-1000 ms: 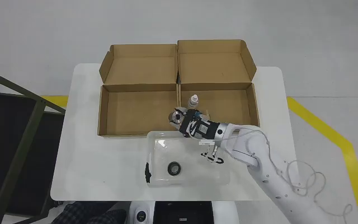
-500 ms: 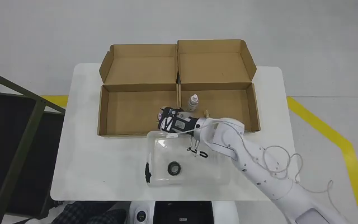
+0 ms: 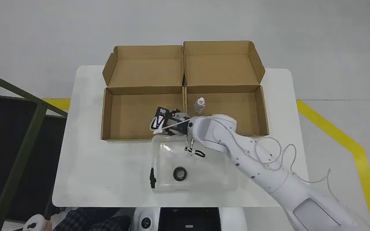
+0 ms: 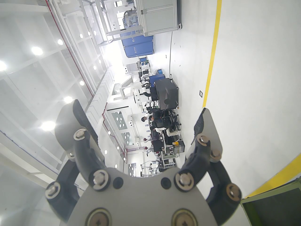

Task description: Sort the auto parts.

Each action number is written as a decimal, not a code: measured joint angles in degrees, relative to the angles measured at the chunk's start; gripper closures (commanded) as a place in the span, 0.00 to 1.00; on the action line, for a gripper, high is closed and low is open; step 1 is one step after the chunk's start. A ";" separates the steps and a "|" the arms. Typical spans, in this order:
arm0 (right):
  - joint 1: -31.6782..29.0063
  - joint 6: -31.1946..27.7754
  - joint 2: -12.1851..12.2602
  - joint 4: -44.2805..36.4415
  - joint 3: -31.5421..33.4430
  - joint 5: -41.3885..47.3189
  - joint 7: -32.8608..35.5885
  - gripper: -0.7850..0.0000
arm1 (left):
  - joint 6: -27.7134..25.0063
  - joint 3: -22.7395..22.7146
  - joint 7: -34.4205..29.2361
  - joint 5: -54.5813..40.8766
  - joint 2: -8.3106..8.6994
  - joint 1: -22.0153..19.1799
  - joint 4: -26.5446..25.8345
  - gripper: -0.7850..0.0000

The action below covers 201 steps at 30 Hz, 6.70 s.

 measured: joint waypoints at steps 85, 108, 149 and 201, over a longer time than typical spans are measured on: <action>-26.62 -26.62 2.50 -30.05 24.00 -0.04 9.19 0.60 | 0.00 0.00 0.00 0.00 0.00 0.00 0.00 0.00; -41.81 -34.63 7.04 -33.06 32.70 -11.20 0.75 0.55 | 0.00 0.00 0.00 0.00 0.00 0.00 0.00 0.00; -33.13 -29.54 7.28 -20.08 18.41 -18.00 -5.25 0.37 | 0.00 0.00 0.00 0.00 0.00 0.00 0.00 0.00; -34.25 -25.91 10.73 -35.93 33.92 3.26 -11.24 1.00 | 0.00 0.00 0.00 0.00 0.00 0.00 0.00 0.00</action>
